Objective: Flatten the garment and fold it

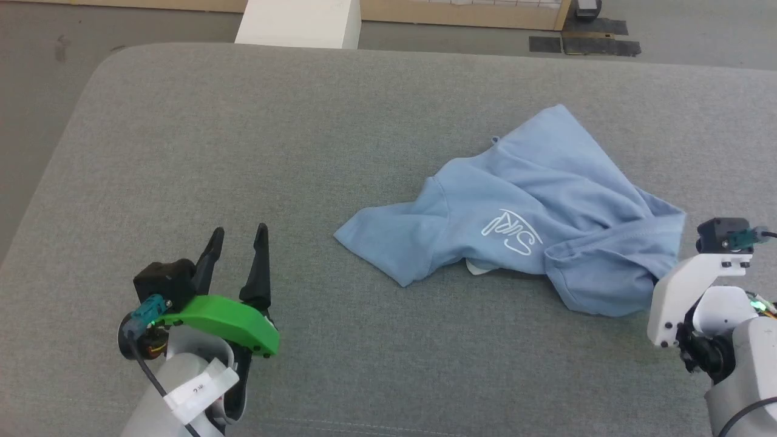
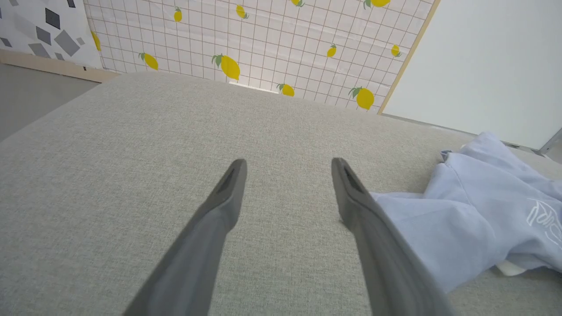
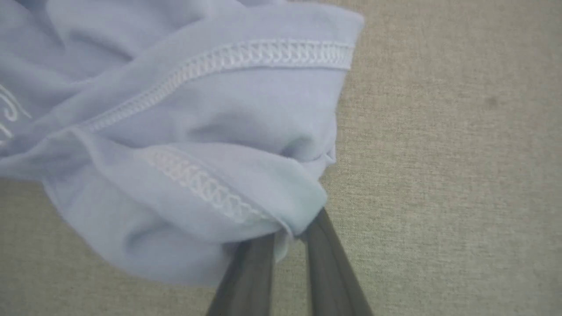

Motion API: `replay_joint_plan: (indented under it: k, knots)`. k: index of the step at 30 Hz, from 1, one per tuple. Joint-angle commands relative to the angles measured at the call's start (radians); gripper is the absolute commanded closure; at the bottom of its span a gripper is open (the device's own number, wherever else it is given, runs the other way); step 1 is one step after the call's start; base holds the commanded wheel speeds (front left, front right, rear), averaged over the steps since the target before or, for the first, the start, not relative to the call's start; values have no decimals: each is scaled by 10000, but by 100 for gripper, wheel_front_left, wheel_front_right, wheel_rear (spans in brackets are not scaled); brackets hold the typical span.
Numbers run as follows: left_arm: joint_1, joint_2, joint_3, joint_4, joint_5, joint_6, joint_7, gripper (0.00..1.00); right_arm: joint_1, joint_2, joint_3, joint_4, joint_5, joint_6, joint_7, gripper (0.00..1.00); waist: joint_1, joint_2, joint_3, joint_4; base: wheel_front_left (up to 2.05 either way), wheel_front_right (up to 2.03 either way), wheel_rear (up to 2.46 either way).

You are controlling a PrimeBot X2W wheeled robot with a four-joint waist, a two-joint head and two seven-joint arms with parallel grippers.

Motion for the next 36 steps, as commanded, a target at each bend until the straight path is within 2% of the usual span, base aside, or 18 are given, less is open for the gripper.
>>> replay_joint_plan:
  k: [1,8,15,19,22,26,29,32,36]
  knots:
    - [85,-21,-14,50,-55,-34,41,0,15,131,-129,-334,60,-15,-334,0,-1,-1,-50,-51,0,0,0]
    - [264,-39,-63,175,-186,-4,154,0,441,957,-1426,-2482,886,-15,-2749,0,-1,-1,-471,-213,0,0,0]
    - [103,-309,-145,279,-467,134,660,0,1972,1197,-1896,-3797,1085,-15,-3881,0,-1,-1,-708,-532,0,0,0]
    - [-832,-536,-492,743,-523,313,1957,0,2394,1210,-1856,-3907,1376,-15,-3945,0,-1,-1,-575,-785,0,0,0]
    - [-1974,-640,-864,1473,-508,568,3686,0,2393,1212,-1696,-4009,1412,-15,-3883,0,-1,-1,-356,-1045,0,0,0]
    - [-3361,-449,-1612,2677,-54,974,6295,0,2220,1213,-1406,-4141,1469,-15,-3743,0,-1,-1,26,-1420,0,0,0]
    - [-4027,-367,-2026,3316,175,1030,7604,0,2100,1213,-1276,-4142,1515,-15,-3732,0,-1,-1,298,-1624,0,0,0]
    - [-4397,-277,-2398,3864,453,1050,8322,0,2021,1213,-1161,-4112,1548,-15,-3752,0,-1,-1,568,-1776,0,0,0]
    - [-4473,-328,-2633,4387,521,991,8689,0,1947,1214,-1119,-4030,1603,-15,-3817,0,-1,-1,756,-1835,0,0,0]
